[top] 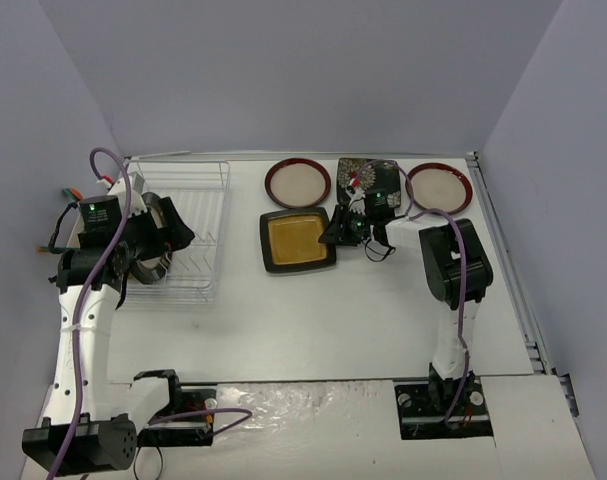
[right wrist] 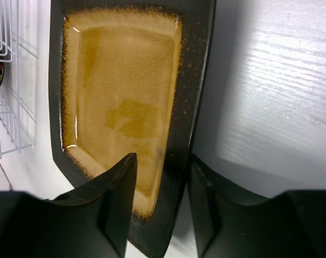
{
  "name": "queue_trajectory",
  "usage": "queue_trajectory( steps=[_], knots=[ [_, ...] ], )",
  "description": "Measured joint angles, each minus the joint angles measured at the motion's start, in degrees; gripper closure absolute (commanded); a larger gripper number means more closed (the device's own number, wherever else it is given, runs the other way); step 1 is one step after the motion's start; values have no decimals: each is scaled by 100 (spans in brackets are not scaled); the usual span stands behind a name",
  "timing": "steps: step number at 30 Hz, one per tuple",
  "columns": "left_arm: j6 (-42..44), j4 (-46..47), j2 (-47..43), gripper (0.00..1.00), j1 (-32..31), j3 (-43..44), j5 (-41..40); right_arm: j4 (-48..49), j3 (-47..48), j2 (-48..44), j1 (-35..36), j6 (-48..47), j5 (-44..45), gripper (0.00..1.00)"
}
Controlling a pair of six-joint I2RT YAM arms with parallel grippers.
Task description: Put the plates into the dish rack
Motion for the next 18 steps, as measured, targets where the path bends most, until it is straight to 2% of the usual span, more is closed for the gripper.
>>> queue_trajectory(
  steps=[2, 4, 6, 14, 18],
  knots=[
    [-86, 35, -9, 3, 0, -15, 129, 95, 21, 90, -3, 42, -24, 75],
    [-184, 114, -23, 3, -4, -54, 251, 157, 22, 141, -12, 81, 0, 91],
    [-335, 234, -51, 3, -22, -143, 380, 185, 12, 163, -17, 173, 65, 99],
    [-929, 598, -106, 3, -335, -486, 703, 305, -245, 16, -44, 425, 72, 100],
    [-1302, 923, -102, 3, -800, -532, 701, 28, -572, -392, -49, 549, 221, 100]
  ],
)
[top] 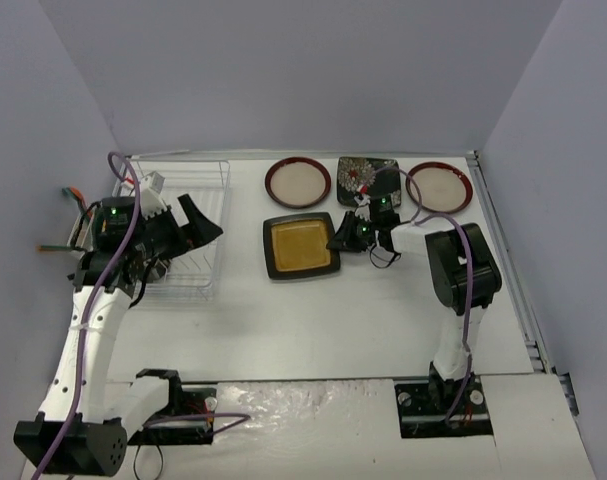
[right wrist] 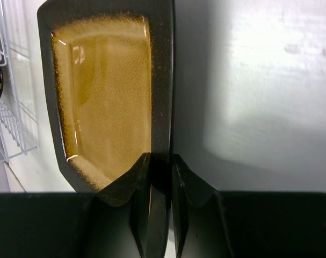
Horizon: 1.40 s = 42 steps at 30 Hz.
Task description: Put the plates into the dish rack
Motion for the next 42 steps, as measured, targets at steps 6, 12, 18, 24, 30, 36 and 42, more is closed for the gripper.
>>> queue_trajectory(
  steps=[6, 12, 18, 24, 30, 36, 42],
  knots=[
    [-592, 548, 145, 3, -803, -145, -84, -369, -242, -662, -32, 333, 61, 100],
    [-1168, 993, 269, 3, -1022, -348, -216, -524, -376, -1416, -57, 617, 139, 100],
    [-1485, 1360, 355, 3, -1168, -348, -313, -763, -428, -1774, -124, 798, 181, 100],
    [-1748, 1764, 589, 3, -1349, -468, -366, -820, -439, -2023, -242, 1068, 91, 100],
    [-2051, 2090, 1065, 3, -1667, -621, -417, -435, -603, -2462, -533, 1687, -225, 100],
    [-2382, 2502, 1634, 3, -1779, -608, -408, 298, -733, -2686, -705, 2276, -550, 100],
    [-2695, 2914, 2243, 3, -1818, -425, -314, 976, -936, -2802, -703, 2838, -868, 100]
  ],
)
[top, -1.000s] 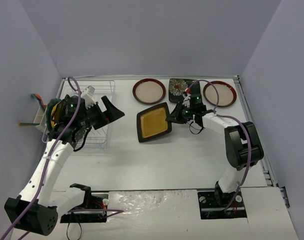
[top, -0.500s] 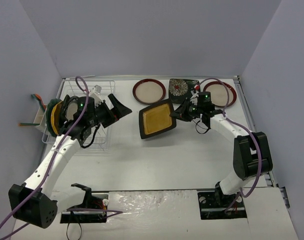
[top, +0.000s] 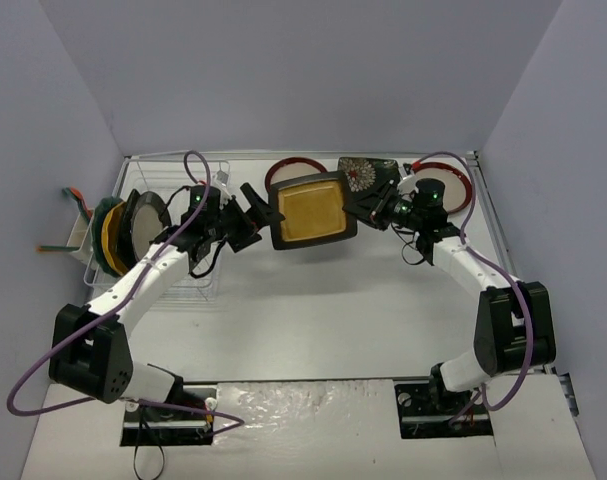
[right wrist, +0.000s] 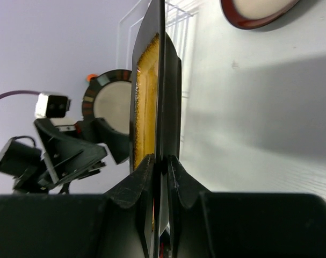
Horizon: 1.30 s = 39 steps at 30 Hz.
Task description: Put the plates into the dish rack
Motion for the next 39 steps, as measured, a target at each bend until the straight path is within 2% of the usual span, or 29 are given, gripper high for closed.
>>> queue_trajectory(
  steps=[3, 8, 18, 21, 23, 26, 28, 29, 32, 35, 37, 39],
  knots=[
    [-168, 252, 258, 4, -28, 131, 92, 301, -49, -13, 1, 249, -121, 100],
    [-428, 634, 586, 18, -60, 305, 297, 685, -68, -15, 2, 504, -233, 100],
    [-932, 1403, 808, 70, -83, 320, 620, 966, -216, -58, 2, 639, -353, 100],
    [-956, 1494, 808, 95, -80, 318, 662, 997, -244, -64, 2, 641, -367, 100],
    [-1057, 1572, 807, 100, -64, 317, 703, 1012, -278, -72, -10, 632, -352, 100],
    [-1064, 1647, 758, 100, -61, 333, 728, 1012, -342, -81, -37, 629, -376, 100],
    [-1048, 1627, 744, 100, -61, 333, 752, 966, -344, -118, -37, 569, -384, 90],
    [-1028, 1613, 739, 100, -61, 333, 762, 907, -344, -143, -37, 507, -384, 80],
    [-831, 1407, 685, 100, -64, 336, 763, 449, -339, -296, -35, 97, -378, 41],
    [-418, 902, 596, 100, -79, 375, 684, -191, -259, -523, -37, -506, -308, 16],
    [-37, 413, 546, 100, -81, 491, 591, -612, -110, -669, -36, -885, -201, 7],
    [330, -70, 501, 100, -78, 664, 499, -945, 23, -801, -47, -1220, -91, 3]
  ],
)
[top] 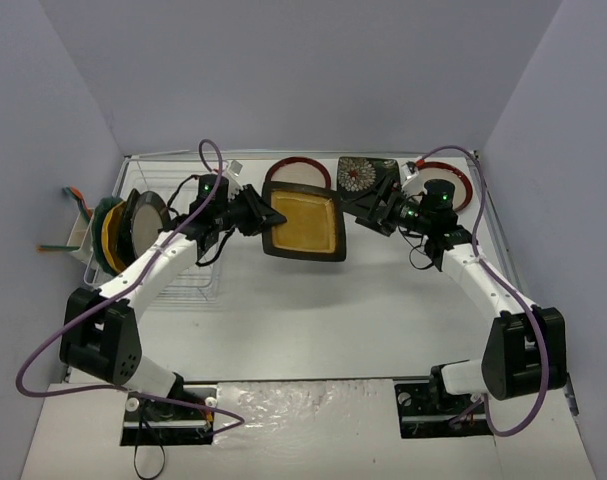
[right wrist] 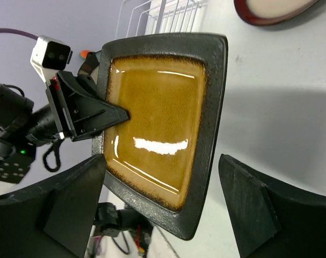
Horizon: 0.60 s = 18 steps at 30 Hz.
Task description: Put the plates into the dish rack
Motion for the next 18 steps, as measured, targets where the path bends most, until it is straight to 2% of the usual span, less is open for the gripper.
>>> queue_trajectory(
  steps=[6, 10, 18],
  knots=[
    [1242, -1489, -337, 100, 142, 870, -366, -660, 77, -214, -178, -595, 185, 0],
    [2517, -2762, -650, 100, 402, 1802, -851, -990, 77, -253, -280, -842, 315, 0],
    [4500, -4391, -1076, 100, 1644, 2927, -1792, -1203, 77, -297, -305, -1042, 504, 0]
  ],
)
